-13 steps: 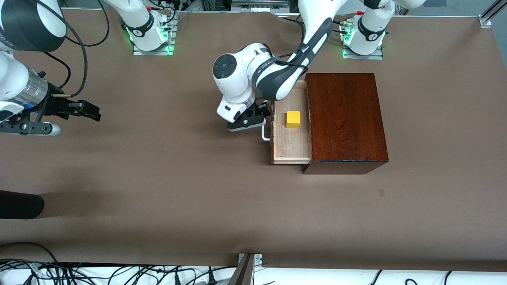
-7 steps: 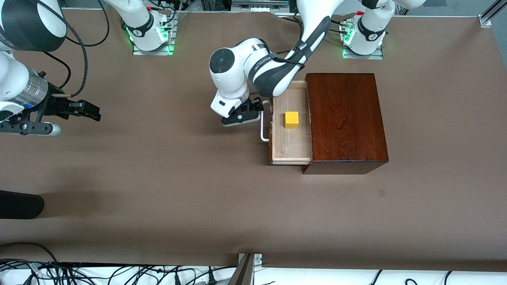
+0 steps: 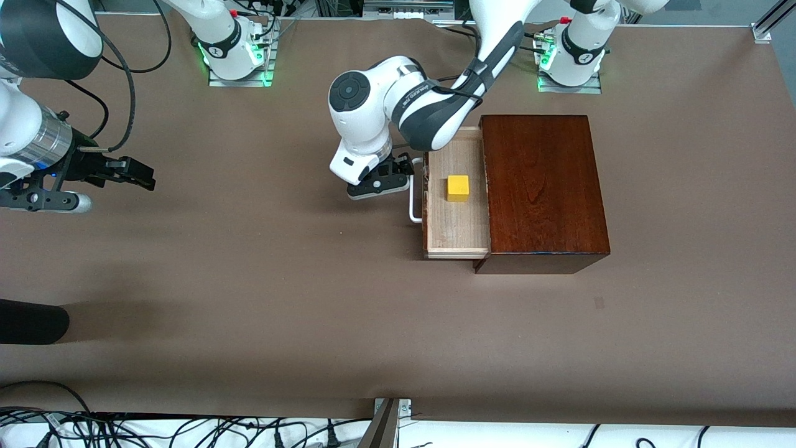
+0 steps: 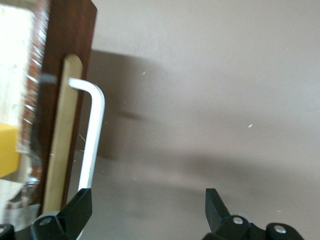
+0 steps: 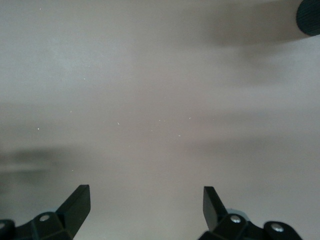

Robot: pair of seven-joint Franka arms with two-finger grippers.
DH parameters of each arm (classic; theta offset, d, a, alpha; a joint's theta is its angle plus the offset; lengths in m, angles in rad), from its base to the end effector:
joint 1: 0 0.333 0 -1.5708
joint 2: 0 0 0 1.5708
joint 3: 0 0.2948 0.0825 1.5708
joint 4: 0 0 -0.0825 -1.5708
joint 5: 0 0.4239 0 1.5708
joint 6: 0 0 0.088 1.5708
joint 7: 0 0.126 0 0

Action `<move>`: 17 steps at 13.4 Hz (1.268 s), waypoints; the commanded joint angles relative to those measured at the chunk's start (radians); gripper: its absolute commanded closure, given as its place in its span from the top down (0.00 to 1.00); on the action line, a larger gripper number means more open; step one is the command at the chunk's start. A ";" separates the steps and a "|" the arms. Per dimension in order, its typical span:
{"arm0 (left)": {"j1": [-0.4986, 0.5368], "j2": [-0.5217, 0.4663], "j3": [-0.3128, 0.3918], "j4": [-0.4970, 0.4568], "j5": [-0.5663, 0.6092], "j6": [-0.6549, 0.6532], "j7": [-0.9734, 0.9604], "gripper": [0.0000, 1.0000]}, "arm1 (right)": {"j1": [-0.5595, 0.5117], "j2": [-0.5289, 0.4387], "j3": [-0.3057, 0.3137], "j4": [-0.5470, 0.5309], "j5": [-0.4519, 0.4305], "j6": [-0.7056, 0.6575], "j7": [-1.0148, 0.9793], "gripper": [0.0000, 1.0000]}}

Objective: Open drawer, take yellow block, close drawer
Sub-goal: 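Release the handle and raise the left gripper away from the drawer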

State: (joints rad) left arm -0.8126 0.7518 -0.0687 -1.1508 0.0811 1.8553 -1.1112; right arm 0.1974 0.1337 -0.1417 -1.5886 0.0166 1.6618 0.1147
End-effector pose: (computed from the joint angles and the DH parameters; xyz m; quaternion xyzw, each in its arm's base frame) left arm 0.5064 -0.5818 0.3028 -0.9934 -0.1111 -0.0002 0.0274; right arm 0.6312 0.0411 0.5014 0.9991 -0.0301 -0.0294 0.0037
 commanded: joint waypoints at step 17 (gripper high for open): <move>0.584 -0.609 0.000 -0.298 -0.141 -0.266 0.640 1.00 | 0.011 -0.016 0.053 0.015 0.002 -0.022 0.066 1.00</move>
State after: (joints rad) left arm -0.2878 0.2574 -0.0610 -1.3023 -0.0373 1.5707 -0.5856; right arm 0.2104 0.1256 -0.0948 -1.5813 0.0169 1.6586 0.1631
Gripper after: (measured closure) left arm 0.000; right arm 0.000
